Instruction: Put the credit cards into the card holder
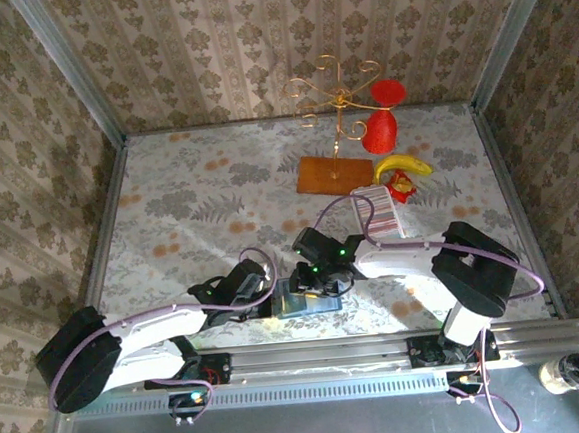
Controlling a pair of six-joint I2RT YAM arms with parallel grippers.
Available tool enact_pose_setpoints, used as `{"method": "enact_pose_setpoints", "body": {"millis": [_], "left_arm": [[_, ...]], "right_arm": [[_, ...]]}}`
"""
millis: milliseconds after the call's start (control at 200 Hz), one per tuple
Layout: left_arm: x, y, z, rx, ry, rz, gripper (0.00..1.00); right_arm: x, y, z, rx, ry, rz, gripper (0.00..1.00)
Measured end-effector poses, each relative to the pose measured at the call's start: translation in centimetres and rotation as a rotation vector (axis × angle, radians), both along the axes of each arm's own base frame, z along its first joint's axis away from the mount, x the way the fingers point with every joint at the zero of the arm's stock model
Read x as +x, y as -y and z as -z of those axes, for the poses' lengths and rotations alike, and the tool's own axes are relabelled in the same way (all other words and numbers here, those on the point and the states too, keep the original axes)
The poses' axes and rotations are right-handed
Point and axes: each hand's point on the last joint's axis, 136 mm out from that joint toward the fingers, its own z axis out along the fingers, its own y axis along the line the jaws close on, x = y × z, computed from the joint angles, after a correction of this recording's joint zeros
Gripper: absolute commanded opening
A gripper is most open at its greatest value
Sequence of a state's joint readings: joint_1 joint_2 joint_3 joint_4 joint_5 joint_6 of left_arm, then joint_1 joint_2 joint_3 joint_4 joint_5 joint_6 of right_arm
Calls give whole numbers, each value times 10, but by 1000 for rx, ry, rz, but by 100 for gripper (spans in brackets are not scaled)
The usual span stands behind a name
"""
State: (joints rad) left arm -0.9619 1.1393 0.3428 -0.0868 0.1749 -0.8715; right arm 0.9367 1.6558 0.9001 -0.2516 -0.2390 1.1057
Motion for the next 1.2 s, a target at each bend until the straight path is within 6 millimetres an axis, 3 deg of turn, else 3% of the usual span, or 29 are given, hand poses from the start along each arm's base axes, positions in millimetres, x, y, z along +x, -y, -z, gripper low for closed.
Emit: {"method": "enact_pose_setpoints", "body": {"millis": [280,535,830,1065,1200], "left_arm": [[0,0,0,-5,4,0,20],[0,0,0,-5,4,0,20],[0,0,0,-6,4,1,20],[0,1,0,-6,5,3,20],[0,1,0,-4,9,2,20]], "right_arm": [[0,24,-24,-43,79,39,42],[-12,42,-9,-118,72,45,44],[-24,46,14,-210,55,21,51],[-28,40,14,-236,82,19,53],[-24,26,12,-166,93,60,53]]}}
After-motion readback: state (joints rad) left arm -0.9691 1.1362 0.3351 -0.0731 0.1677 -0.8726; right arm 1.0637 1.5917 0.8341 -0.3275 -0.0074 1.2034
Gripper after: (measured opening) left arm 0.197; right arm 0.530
